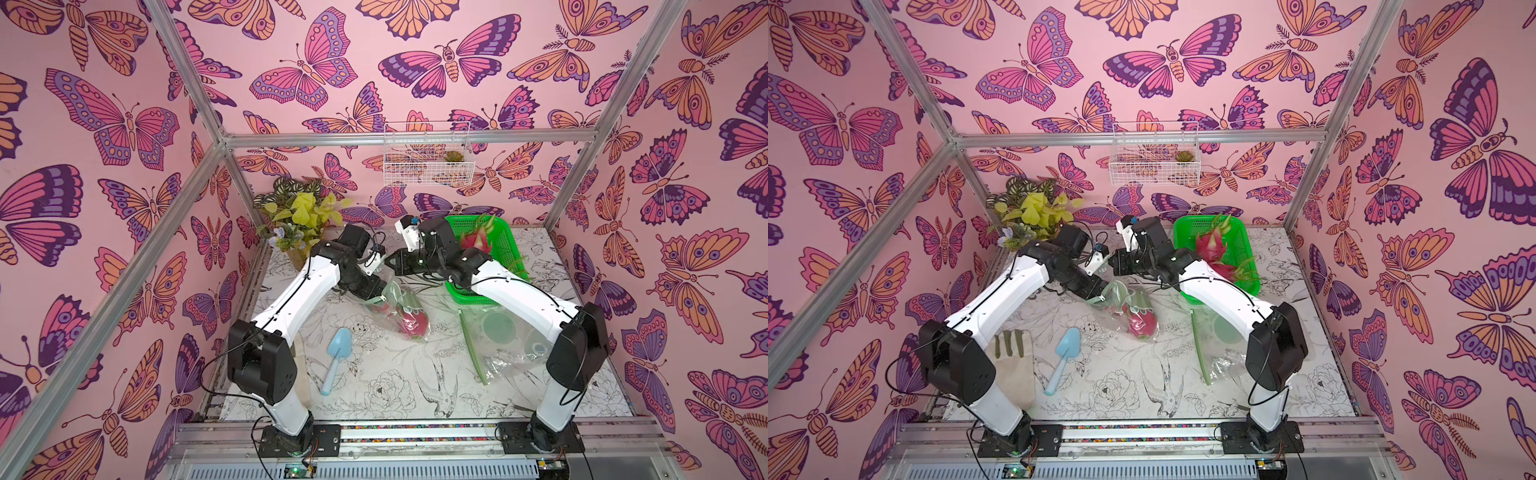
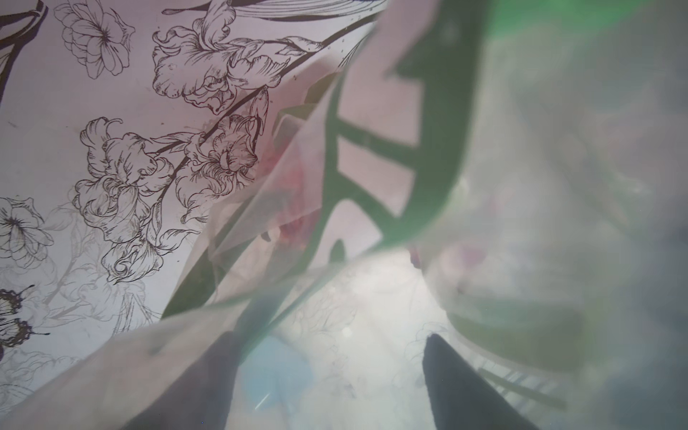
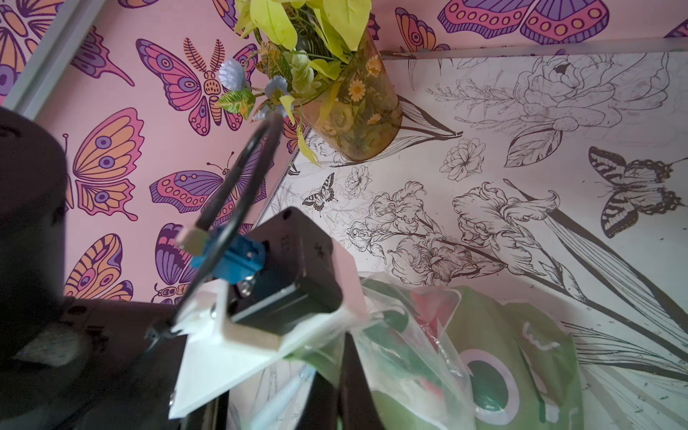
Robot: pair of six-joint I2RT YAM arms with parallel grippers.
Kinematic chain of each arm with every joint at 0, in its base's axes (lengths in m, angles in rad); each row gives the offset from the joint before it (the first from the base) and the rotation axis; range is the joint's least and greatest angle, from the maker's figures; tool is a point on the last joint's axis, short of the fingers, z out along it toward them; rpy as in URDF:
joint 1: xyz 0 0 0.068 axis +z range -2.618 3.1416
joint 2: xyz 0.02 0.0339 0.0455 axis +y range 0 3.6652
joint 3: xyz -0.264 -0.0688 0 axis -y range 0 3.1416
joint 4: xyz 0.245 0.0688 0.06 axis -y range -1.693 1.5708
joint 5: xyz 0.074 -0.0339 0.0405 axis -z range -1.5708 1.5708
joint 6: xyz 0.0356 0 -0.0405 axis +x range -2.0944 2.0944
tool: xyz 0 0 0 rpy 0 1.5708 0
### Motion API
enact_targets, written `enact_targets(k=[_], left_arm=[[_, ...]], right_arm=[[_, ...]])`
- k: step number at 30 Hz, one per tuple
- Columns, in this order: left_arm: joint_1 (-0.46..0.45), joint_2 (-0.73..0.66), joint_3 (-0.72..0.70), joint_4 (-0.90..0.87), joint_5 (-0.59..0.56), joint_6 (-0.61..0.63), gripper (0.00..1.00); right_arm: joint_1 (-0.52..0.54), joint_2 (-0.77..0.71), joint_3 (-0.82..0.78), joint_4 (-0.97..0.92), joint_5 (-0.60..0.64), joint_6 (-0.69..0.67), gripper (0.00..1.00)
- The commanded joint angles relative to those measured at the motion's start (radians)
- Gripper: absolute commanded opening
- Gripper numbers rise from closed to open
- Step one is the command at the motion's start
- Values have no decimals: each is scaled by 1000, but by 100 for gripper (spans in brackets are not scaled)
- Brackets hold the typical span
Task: Open the zip-top bag and take out the dragon fruit
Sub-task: Pick up the dragon fruit from the zipper food storage bag.
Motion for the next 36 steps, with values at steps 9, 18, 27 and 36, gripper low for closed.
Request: enact_targets(k=[9, 18, 27, 36], left_arm=[[-5, 80, 23, -79, -4, 112, 77], [-5, 27, 15, -6, 157, 56, 74], [-14, 12, -29, 17, 122, 54, 79], [-16, 66, -23, -51, 56, 100, 84]], right_arm=[[-2, 74, 50, 37, -22, 29, 0], [-4, 68, 30, 61, -25, 39, 0], [-17, 49, 7, 61, -33, 35, 0], [-18, 65, 4, 80, -55, 38, 0]])
